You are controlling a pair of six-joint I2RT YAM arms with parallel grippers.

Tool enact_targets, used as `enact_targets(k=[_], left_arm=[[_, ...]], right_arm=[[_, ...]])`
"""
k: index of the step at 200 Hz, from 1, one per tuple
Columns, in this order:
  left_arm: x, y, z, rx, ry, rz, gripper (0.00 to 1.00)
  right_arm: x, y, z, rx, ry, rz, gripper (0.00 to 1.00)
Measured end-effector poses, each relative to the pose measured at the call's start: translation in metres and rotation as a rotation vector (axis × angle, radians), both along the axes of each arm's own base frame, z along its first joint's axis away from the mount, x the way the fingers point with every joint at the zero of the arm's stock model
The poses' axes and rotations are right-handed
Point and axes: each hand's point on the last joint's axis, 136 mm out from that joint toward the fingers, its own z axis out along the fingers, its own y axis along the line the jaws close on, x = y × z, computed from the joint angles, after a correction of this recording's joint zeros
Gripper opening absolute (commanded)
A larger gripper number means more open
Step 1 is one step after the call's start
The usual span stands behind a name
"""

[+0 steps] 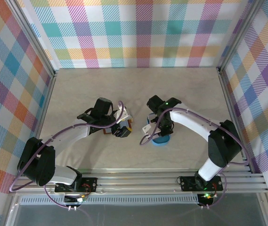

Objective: Put the credit cards into the card holder

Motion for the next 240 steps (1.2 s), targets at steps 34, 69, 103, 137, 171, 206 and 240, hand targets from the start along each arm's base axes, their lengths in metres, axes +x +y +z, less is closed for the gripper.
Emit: enact_targets(k=[34,69,103,137,171,206,240], left_arm=[[0.0,0.0,0.004,-0.037,-0.018,0.024,0.79],[0.002,-0.003,0.02,-0.127,-0.039,0.07,0.79],[0.009,-0.011,0.058,-0.295,-0.05,0.128,0.8],[0.013,-0.018,0.094,-0.509,-0.046,0.174,0.8],[0.009,-0.023,0.113,-0.639,-0.047,0.164,0.79],[-0.004,-0.035,0.135,-0.722,-0.054,0.079,0.76],[-0.011,-0.047,0.15,-0.764,-0.055,0.029,0.71]], right_arm=[[0.006,0.004,0.044,0.156,-0.03,-0.118,0.0],[0.015,0.008,0.109,0.454,-0.075,-0.276,0.0],[0.022,0.017,0.172,0.772,-0.122,-0.384,0.0],[0.03,0.035,0.204,0.964,-0.036,-0.492,0.0],[0.025,0.05,0.229,1.097,0.077,-0.514,0.0],[0.017,0.058,0.244,1.165,0.174,-0.506,0.0],[0.009,0.063,0.244,1.196,0.249,-0.487,0.0]])
